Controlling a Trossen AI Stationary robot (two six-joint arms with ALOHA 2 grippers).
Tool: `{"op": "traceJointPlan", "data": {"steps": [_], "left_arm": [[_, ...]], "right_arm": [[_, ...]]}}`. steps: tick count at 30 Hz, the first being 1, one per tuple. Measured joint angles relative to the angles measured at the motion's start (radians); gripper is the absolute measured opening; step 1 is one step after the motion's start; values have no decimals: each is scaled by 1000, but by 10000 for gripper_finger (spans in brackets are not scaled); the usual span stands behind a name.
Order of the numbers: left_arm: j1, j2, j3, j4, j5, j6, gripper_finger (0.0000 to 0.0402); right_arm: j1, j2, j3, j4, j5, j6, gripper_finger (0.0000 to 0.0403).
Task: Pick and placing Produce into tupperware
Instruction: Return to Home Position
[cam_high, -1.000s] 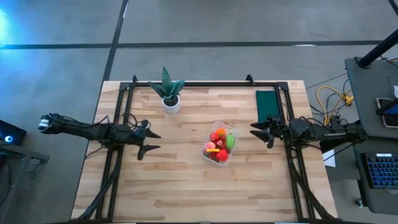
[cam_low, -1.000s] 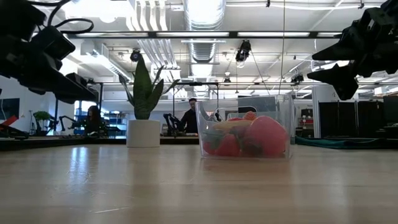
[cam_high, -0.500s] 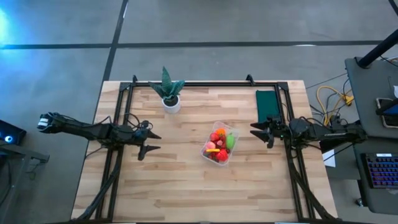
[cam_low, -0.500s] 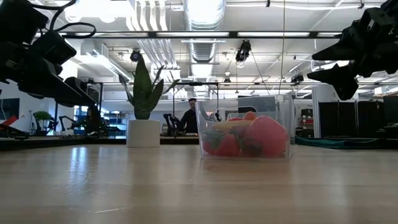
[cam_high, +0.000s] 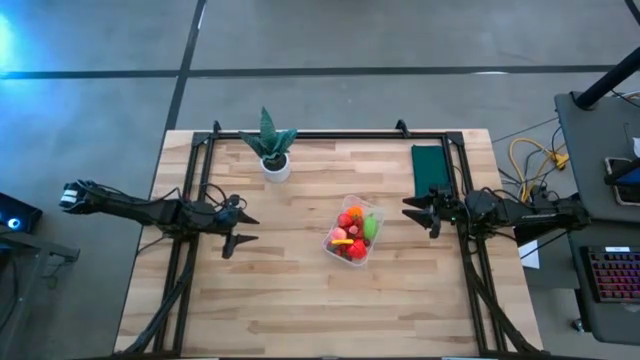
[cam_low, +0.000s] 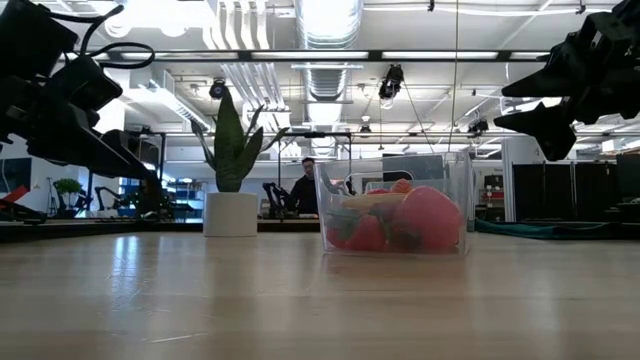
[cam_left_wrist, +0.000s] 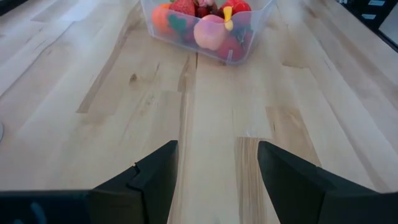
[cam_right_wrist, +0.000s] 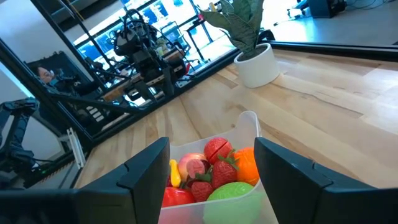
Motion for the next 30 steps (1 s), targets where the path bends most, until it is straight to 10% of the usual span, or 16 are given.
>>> {"op": "traceJointPlan", "data": {"steps": [30], "left_arm": [[0, 0, -7, 40, -5, 0, 206]], "right_arm": [[0, 0, 0, 0, 0, 0, 226]]}}
